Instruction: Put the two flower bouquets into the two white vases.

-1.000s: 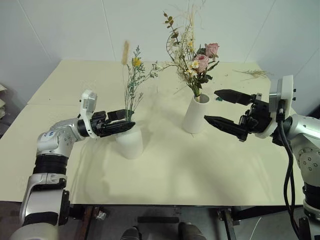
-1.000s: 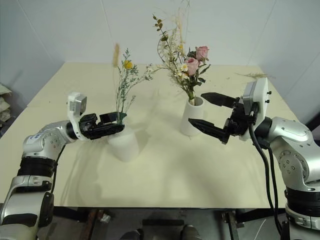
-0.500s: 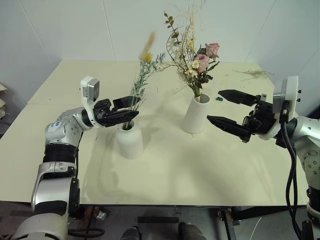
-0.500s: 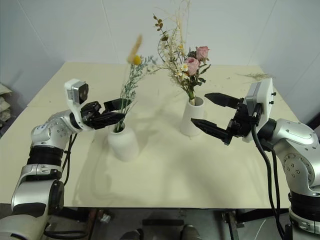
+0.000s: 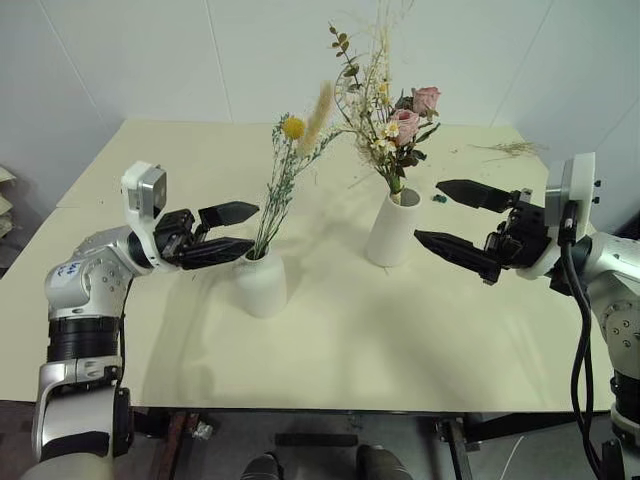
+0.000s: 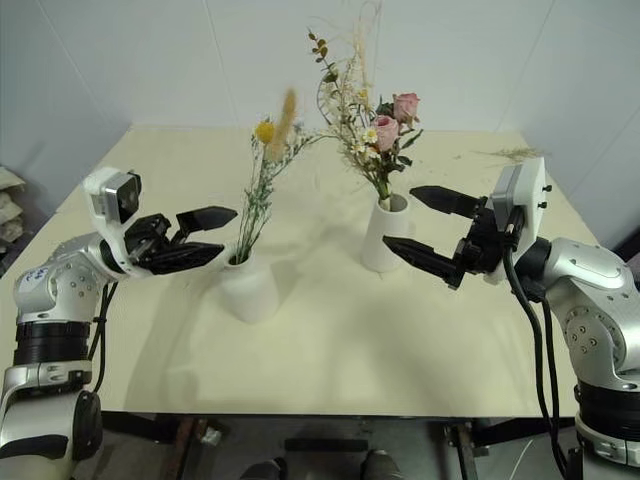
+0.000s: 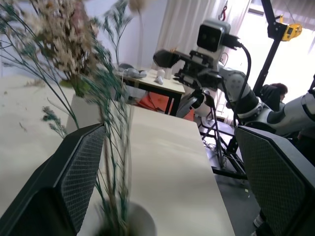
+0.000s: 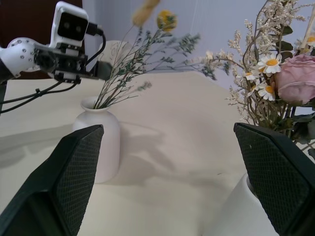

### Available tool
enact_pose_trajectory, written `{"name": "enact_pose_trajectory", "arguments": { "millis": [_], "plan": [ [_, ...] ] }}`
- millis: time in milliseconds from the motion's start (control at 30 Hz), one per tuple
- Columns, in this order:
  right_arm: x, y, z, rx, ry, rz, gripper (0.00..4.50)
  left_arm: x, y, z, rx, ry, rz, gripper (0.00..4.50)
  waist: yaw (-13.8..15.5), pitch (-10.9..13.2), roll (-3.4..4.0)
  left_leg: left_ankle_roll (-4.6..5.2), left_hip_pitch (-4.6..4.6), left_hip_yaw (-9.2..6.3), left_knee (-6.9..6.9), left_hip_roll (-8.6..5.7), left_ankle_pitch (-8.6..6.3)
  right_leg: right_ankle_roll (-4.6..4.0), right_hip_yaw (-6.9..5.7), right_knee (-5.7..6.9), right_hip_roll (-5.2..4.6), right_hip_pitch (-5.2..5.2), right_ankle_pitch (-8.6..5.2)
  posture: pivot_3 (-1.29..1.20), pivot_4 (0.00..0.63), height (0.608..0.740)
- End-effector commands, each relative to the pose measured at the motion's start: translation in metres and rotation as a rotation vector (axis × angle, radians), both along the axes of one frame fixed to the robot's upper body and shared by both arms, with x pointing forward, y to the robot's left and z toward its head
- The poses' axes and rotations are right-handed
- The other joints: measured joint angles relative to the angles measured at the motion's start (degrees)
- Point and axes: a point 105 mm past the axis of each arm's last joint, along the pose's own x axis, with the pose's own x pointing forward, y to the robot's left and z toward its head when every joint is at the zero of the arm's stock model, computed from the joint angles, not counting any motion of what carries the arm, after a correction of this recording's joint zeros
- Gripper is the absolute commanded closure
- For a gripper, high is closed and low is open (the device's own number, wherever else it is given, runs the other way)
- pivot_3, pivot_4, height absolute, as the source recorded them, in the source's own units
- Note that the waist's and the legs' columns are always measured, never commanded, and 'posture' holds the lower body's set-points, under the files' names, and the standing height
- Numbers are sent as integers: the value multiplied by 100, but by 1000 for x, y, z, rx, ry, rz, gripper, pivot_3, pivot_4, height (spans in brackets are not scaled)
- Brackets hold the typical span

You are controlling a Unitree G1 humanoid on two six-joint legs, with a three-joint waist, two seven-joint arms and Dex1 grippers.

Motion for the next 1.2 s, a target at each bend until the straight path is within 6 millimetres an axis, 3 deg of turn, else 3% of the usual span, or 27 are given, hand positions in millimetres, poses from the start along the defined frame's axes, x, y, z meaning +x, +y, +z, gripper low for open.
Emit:
{"name": "enact_pose_trajectory", "arguments": {
  "millis": [33,333,533,733,933,1067,1200],
  "plan": [
    [-4,3,10,0,-53,25,0,-5,0,10,-1,-60,1,44,2,0,0,0,0,0,0,0,0,0,0,0,1,-1,0,0,150,740],
    [-6,1,10,-2,-54,18,0,-1,10,13,-8,-54,58,44,-6,0,0,0,-1,-1,-1,0,0,0,-1,-1,0,-1,0,0,150,740],
    [-7,0,9,5,-55,5,0,2,27,23,-101,-34,138,44,-9,0,0,0,0,-1,-1,2,0,0,0,1,1,-2,0,0,150,740],
    [-7,0,9,5,-56,-1,0,15,39,14,-134,50,224,44,2,0,0,0,1,0,-1,1,0,0,0,1,0,-1,0,0,150,740],
    [-7,0,11,-1,-59,-6,0,37,13,-7,-39,76,156,44,43,0,0,-1,1,-1,0,-1,1,0,-2,3,1,1,0,0,150,740],
    [-8,0,13,-4,-64,-8,0,42,-4,-2,-48,50,69,44,20,0,-1,-1,-3,-1,1,-3,2,2,-3,-4,0,2,1,0,150,740],
    [-10,-3,14,-8,-71,-23,0,30,-14,17,-101,48,-68,44,-32,0,0,1,-4,-1,-2,-1,0,2,-3,-6,1,-1,1,0,150,740]
  ]
}}
